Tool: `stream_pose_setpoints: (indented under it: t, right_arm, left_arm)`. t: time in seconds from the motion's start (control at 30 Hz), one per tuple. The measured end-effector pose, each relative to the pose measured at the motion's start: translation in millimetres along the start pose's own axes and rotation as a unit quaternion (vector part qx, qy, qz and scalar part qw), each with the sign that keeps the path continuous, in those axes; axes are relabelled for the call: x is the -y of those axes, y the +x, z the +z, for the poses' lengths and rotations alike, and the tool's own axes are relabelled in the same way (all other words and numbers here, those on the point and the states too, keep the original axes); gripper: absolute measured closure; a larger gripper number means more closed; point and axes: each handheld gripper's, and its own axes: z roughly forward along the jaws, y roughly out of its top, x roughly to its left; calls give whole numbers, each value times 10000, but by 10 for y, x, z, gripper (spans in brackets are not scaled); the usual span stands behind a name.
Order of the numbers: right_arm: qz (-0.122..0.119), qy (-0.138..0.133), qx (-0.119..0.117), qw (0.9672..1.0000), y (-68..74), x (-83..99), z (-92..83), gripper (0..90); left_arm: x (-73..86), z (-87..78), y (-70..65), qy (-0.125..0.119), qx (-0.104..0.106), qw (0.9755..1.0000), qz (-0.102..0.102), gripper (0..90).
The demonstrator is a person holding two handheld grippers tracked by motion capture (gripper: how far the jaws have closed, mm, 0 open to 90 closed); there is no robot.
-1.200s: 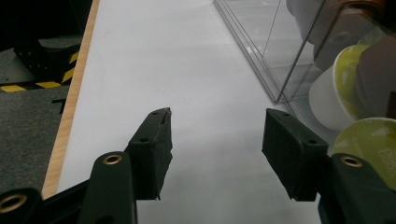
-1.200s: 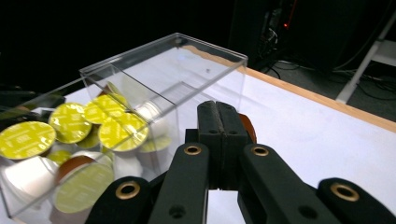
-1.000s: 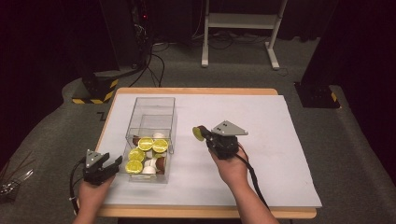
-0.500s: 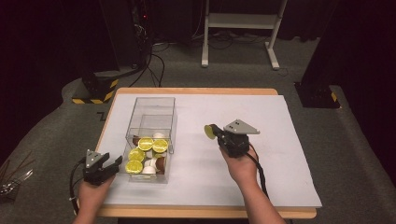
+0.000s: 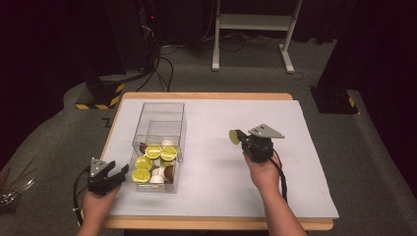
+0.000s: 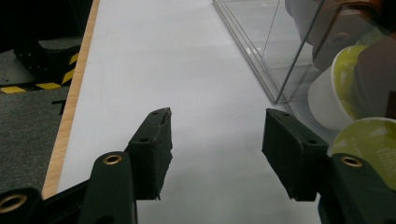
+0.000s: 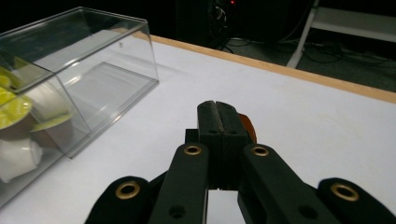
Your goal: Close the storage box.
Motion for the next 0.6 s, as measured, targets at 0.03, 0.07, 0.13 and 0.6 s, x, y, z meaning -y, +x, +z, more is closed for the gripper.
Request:
stream_pose_setpoints:
  t: [0.03,0.07,0.13,0.6]
  right_arm:
    - [37,24,28,10000,-26,17,8,900]
    - [60,36,61,10000,-54,34,16,900]
    - [107,83,115,9998,-105,69,36,900]
    - [352,451,412,9975,-343,265,234,900]
  left_arm:
    - [-1,-1,4,11,4,10000,20,428]
    - [0,0,0,-1,-2,10000,-7,428]
    - [0,-1,0,8,-2,10000,10,428]
    - [-1,-3,0,-19,25,10000,-15,428]
